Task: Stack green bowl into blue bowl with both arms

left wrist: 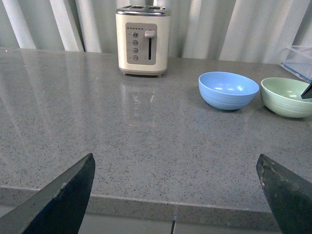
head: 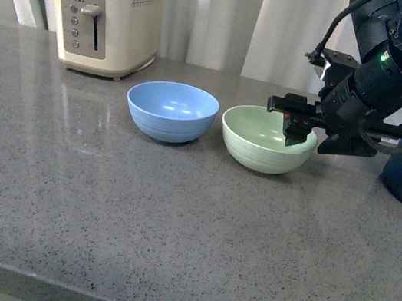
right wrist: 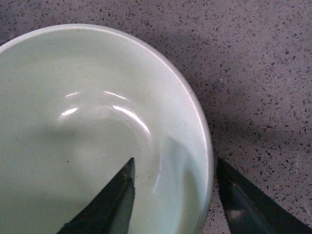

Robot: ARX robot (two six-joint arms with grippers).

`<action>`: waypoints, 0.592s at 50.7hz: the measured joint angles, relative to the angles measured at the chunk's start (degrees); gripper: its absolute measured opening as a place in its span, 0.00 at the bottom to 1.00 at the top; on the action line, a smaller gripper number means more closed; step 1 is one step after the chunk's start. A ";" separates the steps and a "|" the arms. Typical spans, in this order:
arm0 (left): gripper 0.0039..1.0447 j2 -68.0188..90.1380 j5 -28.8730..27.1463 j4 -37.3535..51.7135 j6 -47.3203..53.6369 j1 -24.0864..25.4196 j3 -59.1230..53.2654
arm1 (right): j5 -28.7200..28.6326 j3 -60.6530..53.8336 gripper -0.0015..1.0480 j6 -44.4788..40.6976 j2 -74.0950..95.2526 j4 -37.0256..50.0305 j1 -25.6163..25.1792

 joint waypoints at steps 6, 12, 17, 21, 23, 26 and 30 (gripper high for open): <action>0.94 0.00 0.02 0.00 0.00 0.00 0.00 | 0.44 -0.90 0.25 0.04 0.00 0.63 0.15; 0.94 0.00 0.00 0.00 0.00 0.00 0.00 | 0.76 -1.25 0.08 0.07 0.00 0.92 0.11; 0.94 0.00 0.00 0.00 0.00 0.00 0.00 | 0.31 -1.25 0.01 0.59 -0.24 1.49 0.04; 0.94 0.00 0.02 0.00 0.00 0.00 0.00 | 0.68 -1.25 0.01 0.50 -0.28 1.46 0.07; 0.94 0.00 0.02 0.00 0.00 0.00 0.00 | 0.66 -1.25 0.01 0.50 -0.28 1.46 0.00; 0.94 0.00 0.00 0.00 0.00 0.00 0.00 | 0.39 -1.07 0.01 0.52 -0.28 1.22 -0.15; 0.94 0.00 0.00 0.00 0.00 0.00 0.00 | 0.31 -0.79 0.01 0.44 -0.28 1.01 -0.24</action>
